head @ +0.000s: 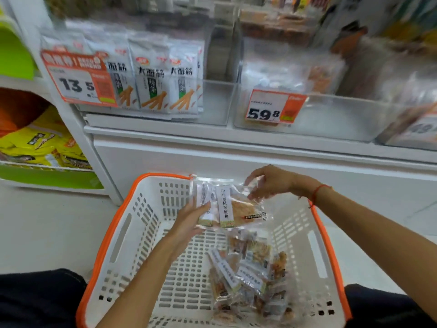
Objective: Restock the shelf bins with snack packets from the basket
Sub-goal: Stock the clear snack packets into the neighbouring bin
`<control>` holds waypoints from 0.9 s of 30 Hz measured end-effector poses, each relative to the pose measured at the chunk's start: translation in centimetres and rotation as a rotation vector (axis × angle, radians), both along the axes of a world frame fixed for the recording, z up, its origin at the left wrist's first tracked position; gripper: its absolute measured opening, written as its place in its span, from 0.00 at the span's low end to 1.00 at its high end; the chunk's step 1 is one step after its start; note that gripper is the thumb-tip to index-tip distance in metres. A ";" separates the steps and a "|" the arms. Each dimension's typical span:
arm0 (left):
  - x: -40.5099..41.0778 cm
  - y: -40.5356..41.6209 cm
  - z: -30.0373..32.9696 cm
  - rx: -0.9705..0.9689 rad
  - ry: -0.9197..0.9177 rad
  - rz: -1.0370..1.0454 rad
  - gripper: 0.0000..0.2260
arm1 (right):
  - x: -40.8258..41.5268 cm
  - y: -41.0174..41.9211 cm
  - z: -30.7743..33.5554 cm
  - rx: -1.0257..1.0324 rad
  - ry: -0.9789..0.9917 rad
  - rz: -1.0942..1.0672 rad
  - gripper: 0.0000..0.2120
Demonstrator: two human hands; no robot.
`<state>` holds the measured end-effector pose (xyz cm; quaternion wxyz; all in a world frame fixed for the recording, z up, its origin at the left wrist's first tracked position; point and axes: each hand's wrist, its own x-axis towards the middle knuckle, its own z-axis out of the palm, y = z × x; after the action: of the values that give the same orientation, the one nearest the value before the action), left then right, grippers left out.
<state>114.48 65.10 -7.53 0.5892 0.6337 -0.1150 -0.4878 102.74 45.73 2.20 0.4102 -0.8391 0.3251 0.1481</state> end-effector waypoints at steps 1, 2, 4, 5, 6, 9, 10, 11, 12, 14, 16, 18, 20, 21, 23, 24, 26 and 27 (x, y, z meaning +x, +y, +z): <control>-0.3 -0.2 0.6 -0.042 -0.001 0.011 0.33 | -0.6 -0.1 0.1 -0.041 -0.084 -0.090 0.16; -0.7 -0.5 1.3 -0.077 -0.006 0.018 0.33 | -1.3 -0.1 0.1 -0.064 -0.170 -0.193 0.18; -1.4 -0.9 2.5 -0.118 -0.027 0.030 0.32 | -2.4 0.0 -0.2 0.001 -0.308 -0.438 0.22; -1.8 -1.2 3.2 -0.146 -0.038 0.036 0.31 | -2.8 0.1 -0.1 0.070 -0.350 -0.544 0.25; -2.2 -1.5 3.8 -0.172 -0.044 0.040 0.30 | -3.1 0.1 -0.2 0.149 -0.372 -0.623 0.27; -3.7 -2.9 6.0 -0.267 -0.020 0.065 0.26 | -3.8 0.8 0.9 0.346 -0.399 -0.661 0.21; -4.2 -3.4 6.9 -0.290 -0.003 0.083 0.22 | -4.0 1.2 1.5 0.367 -0.411 -0.634 0.18; -4.6 -4.0 7.7 -0.314 0.006 0.090 0.16 | -4.2 1.6 2.3 0.375 -0.445 -0.623 0.16; -5.1 -4.6 8.6 -0.327 0.025 0.086 0.12 | -4.3 1.9 3.1 0.376 -0.492 -0.632 0.16; -5.7 -5.6 10.6 -0.363 0.079 0.079 0.14 | -4.3 2.2 4.9 0.341 -0.593 -0.701 0.14; -5.9 -6.3 12.9 -0.410 0.135 0.067 0.19 | -4.5 2.0 6.6 0.225 -0.688 -0.765 0.11; -5.8 -7.2 15.2 -0.459 0.116 -0.005 0.20 | -4.9 1.5 8.2 0.061 -0.799 -0.768 0.11; -5.9 -8.2 17.2 -0.493 0.014 -0.081 0.14 | -5.4 1.0 9.9 -0.137 -0.912 -0.701 0.10; -5.8 -8.8 17.9 -0.499 -0.064 -0.108 0.12 | -5.5 0.8 10.8 -0.218 -0.962 -0.667 0.10; -5.6 -10.0 19.4 -0.507 -0.236 -0.178 0.18 | -5.7 0.0 12.2 -0.329 -1.015 -0.657 0.14; -5.6 -10.6 20.3 -0.508 -0.317 -0.223 0.21 | -5.7 -0.6 13.0 -0.353 -1.027 -0.663 0.16; -5.3 -11.7 22.2 -0.508 -0.458 -0.261 0.20 | -6.1 -2.0 14.4 -0.265 -1.066 -0.632 0.14; -5.0 -12.5 23.1 -0.512 -0.524 -0.277 0.18 | -6.4 -2.9 15.1 -0.159 -1.062 -0.591 0.12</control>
<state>109.47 52.58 15.53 0.6073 0.5480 -0.4641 -0.3398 96.37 42.87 17.31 0.4762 -0.7007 0.3052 -0.4349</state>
